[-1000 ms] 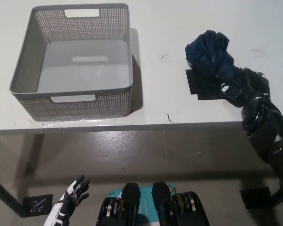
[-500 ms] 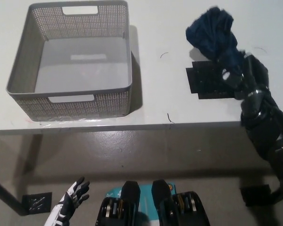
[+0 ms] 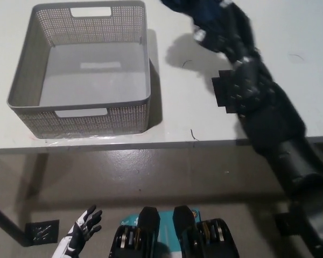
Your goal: Use the right hand to pick up a umbrella on the right side and place it into a container on the lft side
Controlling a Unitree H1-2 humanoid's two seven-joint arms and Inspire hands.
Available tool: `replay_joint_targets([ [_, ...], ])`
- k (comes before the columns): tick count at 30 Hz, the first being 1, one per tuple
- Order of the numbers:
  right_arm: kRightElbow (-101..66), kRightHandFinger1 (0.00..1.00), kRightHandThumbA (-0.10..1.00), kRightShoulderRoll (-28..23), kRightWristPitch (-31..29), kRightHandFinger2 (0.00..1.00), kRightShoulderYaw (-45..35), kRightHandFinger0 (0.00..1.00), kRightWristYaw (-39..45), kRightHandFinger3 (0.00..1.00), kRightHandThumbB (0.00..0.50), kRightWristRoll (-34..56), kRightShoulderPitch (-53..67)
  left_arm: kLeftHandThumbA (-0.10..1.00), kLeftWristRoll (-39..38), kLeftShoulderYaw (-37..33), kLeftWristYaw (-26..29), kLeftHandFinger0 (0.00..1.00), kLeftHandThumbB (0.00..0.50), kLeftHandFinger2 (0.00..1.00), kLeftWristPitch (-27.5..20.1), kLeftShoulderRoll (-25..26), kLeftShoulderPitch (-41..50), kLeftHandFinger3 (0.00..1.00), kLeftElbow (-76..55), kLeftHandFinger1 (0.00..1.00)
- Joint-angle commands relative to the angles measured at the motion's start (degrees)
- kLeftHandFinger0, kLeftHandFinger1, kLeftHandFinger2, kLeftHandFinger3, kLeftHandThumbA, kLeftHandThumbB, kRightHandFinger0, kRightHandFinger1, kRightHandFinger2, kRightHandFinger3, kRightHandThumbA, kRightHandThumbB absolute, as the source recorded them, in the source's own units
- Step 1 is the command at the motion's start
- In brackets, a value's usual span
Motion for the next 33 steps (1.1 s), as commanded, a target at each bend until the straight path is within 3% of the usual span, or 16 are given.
replay_joint_targets([
  [1, -2.0, 0.24, -0.1, 4.7, 0.6, 0.69, 1.8, 0.0, 0.4, 0.73, 0.219, -1.7, -10.0, 1.0, 1.8, -0.1, 0.2, 1.0, 0.049, 1.0, -0.9, 0.7, 0.3, 1.0, -1.2, 1.0],
  [4, 0.1, 0.17, -0.1, 8.7, 0.5, 0.66, 1.5, 0.0, 1.8, 0.67, 0.197, 0.2, -12.3, 1.0, 0.8, -0.4, -0.6, 1.0, 0.025, 1.0, -0.9, 0.8, 0.9, 1.0, -1.3, 1.0],
  [8, 2.1, 0.17, -0.1, 12.3, 1.2, 0.63, 0.8, 0.0, 3.3, 0.7, 0.183, 1.7, -13.3, 1.0, 1.8, -0.8, -0.6, 1.0, 0.007, 1.0, -2.1, 0.8, 1.0, 1.0, -1.0, 1.0],
  [10, 5.3, 0.12, -0.1, 13.5, -0.7, 0.56, 0.5, 0.0, 2.8, 0.59, 0.203, 2.0, -14.2, 1.0, 2.3, -1.0, -0.6, 1.0, 0.0, 1.0, -2.8, 0.7, 1.1, 1.0, -0.8, 1.0],
  [11, 8.2, 0.22, -0.1, 14.5, -2.0, 0.6, 0.8, 0.08, 2.1, 0.58, 0.238, 1.8, -15.1, 1.0, 3.2, -1.3, -0.6, 1.0, 0.0, 1.0, -3.8, 0.7, 1.2, 1.0, -0.6, 1.0],
  [12, 8.8, 0.06, -0.1, 14.7, -2.2, 0.4, 0.8, 0.01, 2.0, 0.51, 0.237, 1.7, -15.2, 1.0, 3.6, -1.5, -0.5, 1.0, 0.0, 1.0, -4.2, 0.7, 1.2, 1.0, -0.6, 1.0],
  [13, 11.7, 0.0, -0.1, 15.5, -3.2, 0.34, 0.9, 0.0, 1.6, 0.5, 0.23, 1.7, -16.4, 1.0, 3.5, -1.7, -0.7, 1.0, 0.0, 1.0, -4.0, 0.8, 1.2, 1.0, -0.6, 1.0],
  [17, 17.3, 0.05, -0.1, 16.7, -5.7, 0.58, 0.7, 0.0, 0.2, 0.51, 0.226, 2.0, -17.7, 1.0, 3.1, -2.4, -0.6, 1.0, 0.0, 1.0, -2.9, 0.0, 1.3, 1.0, -1.2, 1.0],
  [21, 22.3, 0.03, -0.1, 17.8, -7.2, 0.54, 1.4, 0.0, -1.7, 0.46, 0.241, 1.3, -18.7, 1.0, 3.0, -3.0, -0.6, 1.0, 0.0, 1.0, -2.1, 0.3, 1.3, 1.0, -2.0, 1.0],
  [23, 23.6, 0.05, -0.1, 17.9, -7.2, 0.61, 1.3, 0.0, -2.6, 0.54, 0.232, 1.3, -18.8, 1.0, 2.8, -3.2, -0.6, 1.0, 0.0, 1.0, -1.2, 0.2, 0.9, 1.0, -2.2, 1.0],
  [24, 24.2, 0.15, -0.1, 17.9, -6.3, 0.69, 1.4, 0.0, -2.6, 0.73, 0.241, 1.1, -18.9, 1.0, 3.1, -3.3, -0.5, 1.0, 0.006, 1.0, -1.4, 0.3, 0.7, 1.0, -2.3, 1.0],
  [25, 24.6, 0.57, 0.21, 17.8, -5.5, 1.0, 1.5, 0.31, -1.7, 1.0, 0.343, 1.3, -19.0, 1.0, 3.3, -3.5, -0.5, 1.0, 0.014, 1.0, -1.4, 0.3, 0.7, 1.0, -2.5, 1.0],
  [26, 25.3, 1.0, 0.49, 17.6, -3.1, 1.0, 1.7, 0.63, 1.8, 1.0, 0.38, 1.5, -19.4, 1.0, 3.4, -3.6, -0.5, 1.0, 0.018, 1.0, -1.3, 0.5, 0.5, 1.0, -2.7, 1.0],
  [27, 25.3, 1.0, 0.57, 17.2, -0.7, 1.0, 2.2, 1.0, 5.6, 1.0, 0.399, 1.4, -19.6, 1.0, 3.3, -3.6, -0.6, 1.0, 0.019, 1.0, -1.2, 0.6, 0.4, 1.0, -2.8, 1.0],
  [32, 25.5, 1.0, 0.93, 15.2, 2.0, 1.0, 5.0, 1.0, 9.0, 1.0, 0.497, -0.6, -18.5, 1.0, 3.6, -4.0, -1.5, 1.0, 0.003, 1.0, -0.4, 1.7, 0.0, 1.0, -3.8, 1.0],
  [33, 25.2, 1.0, 0.94, 14.8, 2.3, 1.0, 5.4, 1.0, 9.1, 1.0, 0.5, -0.6, -18.3, 1.0, 3.5, -4.2, -1.7, 1.0, 0.002, 1.0, -0.2, 1.9, -0.1, 1.0, -4.0, 1.0],
])
